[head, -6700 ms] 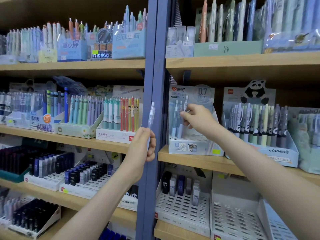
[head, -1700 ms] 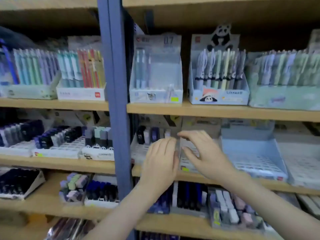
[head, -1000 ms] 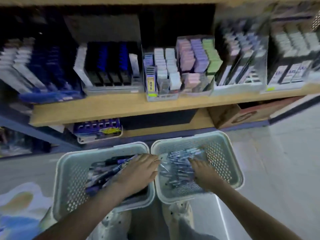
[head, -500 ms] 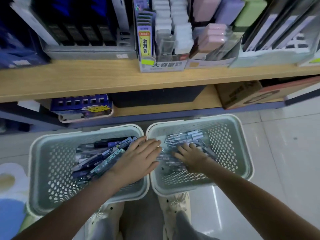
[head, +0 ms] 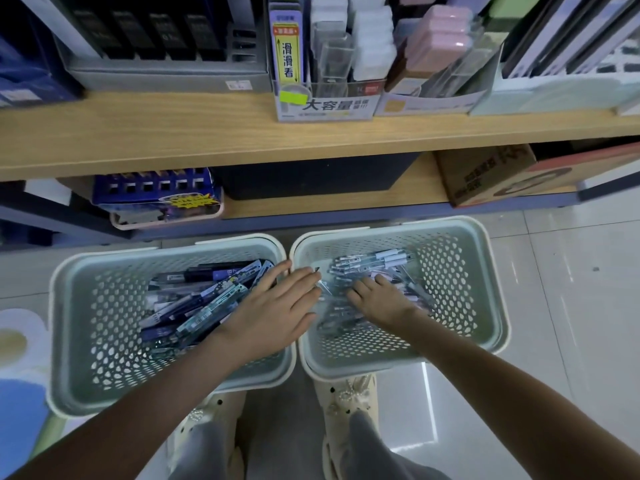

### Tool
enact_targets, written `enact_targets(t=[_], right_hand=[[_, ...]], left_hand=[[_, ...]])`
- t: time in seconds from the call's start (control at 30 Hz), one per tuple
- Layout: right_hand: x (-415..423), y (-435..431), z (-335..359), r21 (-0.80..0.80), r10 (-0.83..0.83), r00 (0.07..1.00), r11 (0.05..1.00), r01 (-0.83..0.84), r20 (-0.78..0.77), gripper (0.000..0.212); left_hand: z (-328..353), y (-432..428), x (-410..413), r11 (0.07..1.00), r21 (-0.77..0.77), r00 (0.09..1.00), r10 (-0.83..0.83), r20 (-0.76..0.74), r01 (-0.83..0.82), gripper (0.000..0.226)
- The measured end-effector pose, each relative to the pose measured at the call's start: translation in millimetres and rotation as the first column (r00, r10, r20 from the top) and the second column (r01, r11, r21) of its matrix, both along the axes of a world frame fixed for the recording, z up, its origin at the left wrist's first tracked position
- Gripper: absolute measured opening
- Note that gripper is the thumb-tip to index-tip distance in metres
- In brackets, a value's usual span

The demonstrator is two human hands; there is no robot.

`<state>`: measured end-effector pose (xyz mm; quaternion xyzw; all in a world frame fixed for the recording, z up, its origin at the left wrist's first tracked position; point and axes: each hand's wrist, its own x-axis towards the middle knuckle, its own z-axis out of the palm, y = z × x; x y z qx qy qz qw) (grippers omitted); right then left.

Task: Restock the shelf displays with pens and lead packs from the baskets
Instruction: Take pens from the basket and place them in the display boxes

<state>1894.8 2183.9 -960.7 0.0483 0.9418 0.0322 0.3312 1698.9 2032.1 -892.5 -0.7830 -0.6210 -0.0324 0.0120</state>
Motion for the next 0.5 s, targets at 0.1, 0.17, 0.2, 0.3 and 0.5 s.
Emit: enact_targets(t=[0.1, 0.17, 0.2, 0.3, 0.5], right_hand=[[-0.8, 2.5, 2.5, 0.036, -0.033, 0.999, 0.999, 0.033, -0.015, 0.058], [-1.1, 3.2, 7.0, 0.057, -0.044, 0.999, 0.997, 0.046, -0.029, 0.060], [-1.3, 3.4, 8.6, 0.064, -0.053, 0.998, 0.996, 0.055, -0.033, 0.062], [1.6, 4.5, 9.9, 0.087, -0.097, 0.994, 0.991, 0.100, -0.046, 0.068], [10.2, 7.7, 19.1, 0.035, -0.301, 0.912, 0.946, 0.323, -0.277, 0.064]], left_hand=[[-0.6, -1.0, 0.3, 1.000, 0.006, 1.000, 0.002, -0.006, -0.002, 0.053], [-1.0, -0.8, 0.4, 1.000, 0.013, 1.000, 0.002, -0.008, -0.002, 0.051], [-1.2, -0.8, 0.2, 1.000, 0.013, 1.000, 0.003, -0.006, -0.003, 0.051], [-1.2, -1.1, 0.3, 1.000, 0.009, 1.000, 0.005, 0.009, -0.005, 0.051], [1.0, -1.5, 2.4, 1.000, 0.006, 0.999, 0.018, 0.026, -0.018, 0.053]])
